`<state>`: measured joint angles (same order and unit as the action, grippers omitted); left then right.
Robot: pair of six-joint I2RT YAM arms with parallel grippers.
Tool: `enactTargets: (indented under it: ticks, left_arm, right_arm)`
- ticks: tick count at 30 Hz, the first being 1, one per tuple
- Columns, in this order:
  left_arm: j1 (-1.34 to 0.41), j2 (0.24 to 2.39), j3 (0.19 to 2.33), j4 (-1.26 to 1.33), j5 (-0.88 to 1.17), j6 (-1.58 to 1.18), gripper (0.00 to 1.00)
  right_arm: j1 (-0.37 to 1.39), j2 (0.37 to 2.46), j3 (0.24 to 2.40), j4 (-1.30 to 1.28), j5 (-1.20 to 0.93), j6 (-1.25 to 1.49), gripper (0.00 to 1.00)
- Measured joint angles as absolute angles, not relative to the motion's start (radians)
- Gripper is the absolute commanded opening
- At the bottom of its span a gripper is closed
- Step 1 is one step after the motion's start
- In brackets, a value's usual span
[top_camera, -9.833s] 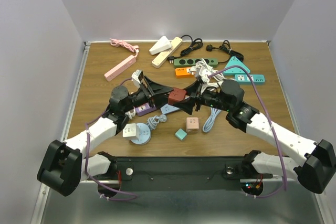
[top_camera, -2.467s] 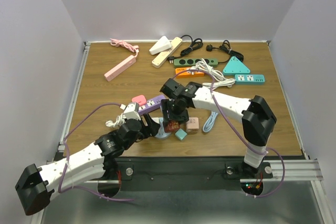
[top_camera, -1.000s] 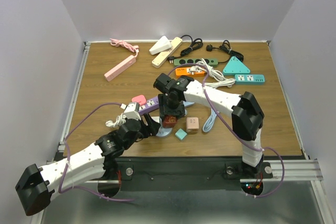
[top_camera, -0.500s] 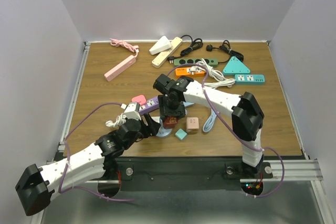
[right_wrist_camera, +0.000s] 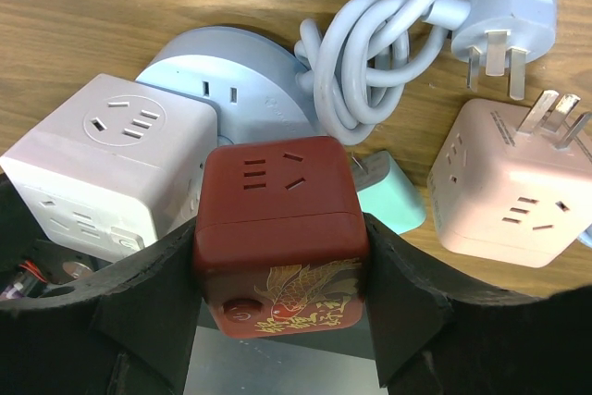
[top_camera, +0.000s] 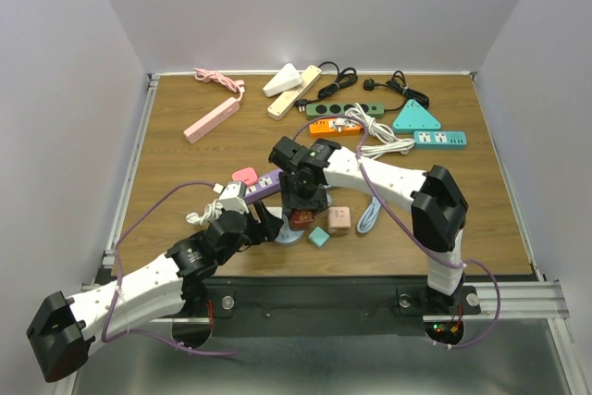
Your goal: Insert the plug
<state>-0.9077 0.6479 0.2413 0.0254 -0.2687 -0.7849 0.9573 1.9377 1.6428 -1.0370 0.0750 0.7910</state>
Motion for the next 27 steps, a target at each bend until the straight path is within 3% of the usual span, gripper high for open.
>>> enactTargets:
  ticks: [27]
  left_arm:
    - [-0.908,0.632,0.236,0.020,-0.247,-0.774,0.43]
  right_arm:
    - [1.003,1.908,1.599,-1.037,0.098,0.858,0.00]
